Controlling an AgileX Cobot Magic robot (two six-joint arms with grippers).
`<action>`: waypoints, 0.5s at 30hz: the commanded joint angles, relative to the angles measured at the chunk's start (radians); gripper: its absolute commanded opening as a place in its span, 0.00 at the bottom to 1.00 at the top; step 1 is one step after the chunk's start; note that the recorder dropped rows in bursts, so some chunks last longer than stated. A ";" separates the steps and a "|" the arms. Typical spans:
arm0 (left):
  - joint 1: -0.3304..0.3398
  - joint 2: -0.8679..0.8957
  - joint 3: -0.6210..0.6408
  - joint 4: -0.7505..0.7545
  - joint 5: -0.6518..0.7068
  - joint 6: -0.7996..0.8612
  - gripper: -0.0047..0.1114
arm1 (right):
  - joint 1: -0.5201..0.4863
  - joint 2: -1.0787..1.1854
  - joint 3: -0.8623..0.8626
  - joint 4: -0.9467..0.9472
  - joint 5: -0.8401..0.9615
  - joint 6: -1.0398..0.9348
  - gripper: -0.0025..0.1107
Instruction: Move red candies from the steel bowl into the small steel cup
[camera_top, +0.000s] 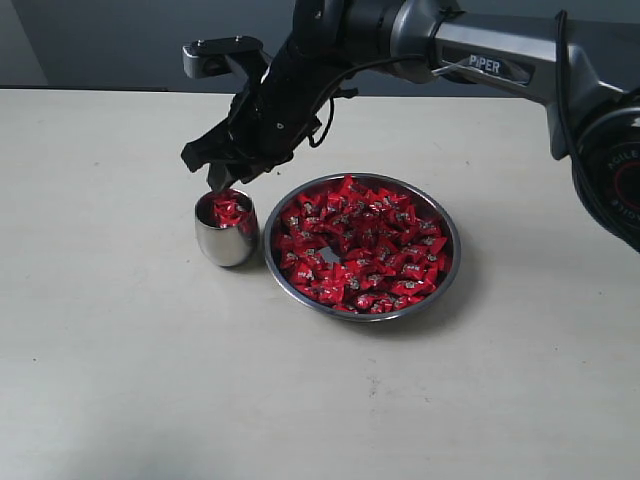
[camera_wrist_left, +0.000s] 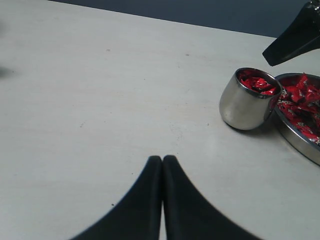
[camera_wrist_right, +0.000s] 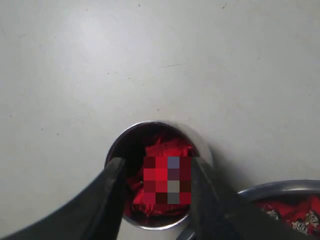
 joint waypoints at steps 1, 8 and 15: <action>0.002 -0.004 0.002 -0.001 -0.004 -0.002 0.04 | -0.003 -0.013 -0.008 0.000 -0.023 0.001 0.38; 0.002 -0.004 0.002 -0.001 -0.004 -0.002 0.04 | -0.003 -0.013 -0.008 0.011 -0.073 0.001 0.38; 0.002 -0.004 0.002 -0.001 0.000 -0.002 0.04 | -0.003 -0.013 -0.008 0.011 -0.077 0.001 0.38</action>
